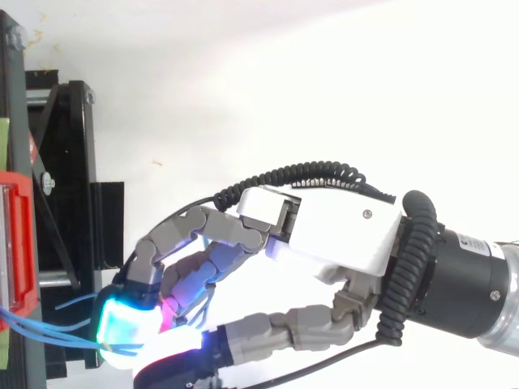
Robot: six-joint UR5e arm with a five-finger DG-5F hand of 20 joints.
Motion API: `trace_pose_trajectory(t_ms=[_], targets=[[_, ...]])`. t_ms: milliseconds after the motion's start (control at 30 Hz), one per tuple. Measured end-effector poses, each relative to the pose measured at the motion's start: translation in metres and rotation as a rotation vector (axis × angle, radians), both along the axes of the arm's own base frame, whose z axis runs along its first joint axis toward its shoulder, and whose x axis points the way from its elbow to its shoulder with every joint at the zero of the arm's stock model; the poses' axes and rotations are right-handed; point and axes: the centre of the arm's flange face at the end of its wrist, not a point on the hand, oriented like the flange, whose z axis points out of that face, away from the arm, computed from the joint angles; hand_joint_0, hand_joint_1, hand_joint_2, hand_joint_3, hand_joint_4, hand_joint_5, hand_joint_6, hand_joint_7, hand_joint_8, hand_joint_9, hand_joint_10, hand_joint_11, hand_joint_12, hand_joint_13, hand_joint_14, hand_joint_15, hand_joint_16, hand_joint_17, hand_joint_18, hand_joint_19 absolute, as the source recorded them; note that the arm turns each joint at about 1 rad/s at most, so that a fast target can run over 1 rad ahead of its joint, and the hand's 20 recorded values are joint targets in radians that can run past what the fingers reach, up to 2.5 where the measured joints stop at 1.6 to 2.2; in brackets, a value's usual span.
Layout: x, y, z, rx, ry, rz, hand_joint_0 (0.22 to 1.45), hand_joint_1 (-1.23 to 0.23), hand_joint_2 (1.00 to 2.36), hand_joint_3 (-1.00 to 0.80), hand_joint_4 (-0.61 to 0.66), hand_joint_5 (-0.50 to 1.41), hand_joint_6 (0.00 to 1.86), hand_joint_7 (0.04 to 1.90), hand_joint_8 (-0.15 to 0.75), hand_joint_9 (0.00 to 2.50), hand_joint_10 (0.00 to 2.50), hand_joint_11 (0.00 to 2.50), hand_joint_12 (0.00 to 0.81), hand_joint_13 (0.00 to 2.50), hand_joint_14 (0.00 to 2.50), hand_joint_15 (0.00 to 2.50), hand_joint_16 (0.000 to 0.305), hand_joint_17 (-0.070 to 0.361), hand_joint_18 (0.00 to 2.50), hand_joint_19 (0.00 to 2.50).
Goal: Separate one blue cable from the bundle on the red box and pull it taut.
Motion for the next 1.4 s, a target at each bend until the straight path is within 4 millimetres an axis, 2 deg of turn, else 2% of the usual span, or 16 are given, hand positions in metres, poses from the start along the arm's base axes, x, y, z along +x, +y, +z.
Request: trace_pose_trajectory(t_ms=[133, 233, 367, 467, 500, 533, 700, 800, 1067, 1300, 1400], targets=[[-0.0001, 0.0001, -0.0001, -0.001, 0.001, 0.001, 0.79, -0.89, 1.0, -0.47, -0.25, -0.14, 0.96, 0.88, 0.23, 0.94, 0.02, 0.54, 0.319, 0.7, 0.02, 0.44, 0.043, 0.096, 0.61, 0.57], [-0.0001, 0.0001, -0.0001, -0.001, 0.002, 0.002, 0.77, -0.89, 1.0, -0.5, -0.27, -0.15, 0.97, 0.83, 0.228, 0.95, 0.02, 0.54, 0.317, 0.72, 0.02, 0.44, 0.043, 0.096, 0.64, 0.56], [-0.0004, 0.0001, -0.0003, -0.002, 0.004, 0.003, 0.73, -0.88, 1.0, -0.5, -0.21, -0.15, 0.97, 0.79, 0.225, 0.97, 0.02, 0.55, 0.32, 0.73, 0.02, 0.43, 0.043, 0.096, 0.65, 0.56], [-0.001, -0.0002, -0.0008, -0.003, 0.01, 0.003, 0.66, -0.85, 1.0, -0.5, -0.09, -0.13, 0.95, 0.76, 0.226, 0.99, 0.02, 0.55, 0.323, 0.74, 0.02, 0.44, 0.043, 0.097, 0.65, 0.57], [-0.0013, -0.0003, -0.001, -0.004, 0.013, 0.003, 0.61, -0.81, 1.0, -0.5, -0.01, -0.12, 0.94, 0.79, 0.241, 1.02, 0.02, 0.56, 0.325, 0.75, 0.02, 0.45, 0.043, 0.097, 0.65, 0.59], [-0.0015, -0.0003, -0.0011, -0.004, 0.015, 0.003, 0.6, -0.79, 1.0, -0.5, 0.01, -0.12, 0.94, 0.78, 0.245, 1.02, 0.02, 0.56, 0.328, 0.75, 0.02, 0.45, 0.044, 0.098, 0.65, 0.59], [-0.0018, -0.0003, -0.0014, -0.005, 0.018, 0.004, 0.54, -0.56, 1.0, -0.5, 0.03, -0.1, 0.9, 0.79, 0.268, 1.06, 0.02, 0.52, 0.343, 0.76, 0.02, 0.45, 0.047, 0.105, 0.63, 0.62], [-0.0018, -0.0003, -0.0014, -0.006, 0.018, 0.004, 0.53, -0.51, 1.0, -0.5, 0.03, -0.09, 0.89, 0.8, 0.269, 1.07, 0.02, 0.53, 0.348, 0.76, 0.02, 0.46, 0.048, 0.107, 0.61, 0.64], [-0.0019, -0.0004, -0.0014, -0.007, 0.019, 0.003, 0.54, -0.61, 1.0, -0.5, 0.03, -0.09, 0.88, 0.82, 0.272, 1.07, 0.02, 0.53, 0.348, 0.75, 0.02, 0.46, 0.047, 0.106, 0.6, 0.64], [-0.0017, -0.0001, -0.0014, -0.006, 0.017, 0.004, 0.5, -0.61, 1.0, -0.5, 0.04, -0.09, 0.88, 0.81, 0.28, 1.08, 0.02, 0.52, 0.362, 0.76, 0.02, 0.46, 0.05, 0.112, 0.61, 0.64], [-0.0018, 0.0002, -0.0015, -0.007, 0.018, 0.005, 0.56, -0.59, 1.0, -0.45, 0.03, -0.09, 0.88, 0.82, 0.269, 1.07, 0.02, 0.54, 0.345, 0.75, 0.02, 0.46, 0.046, 0.104, 0.59, 0.65]])
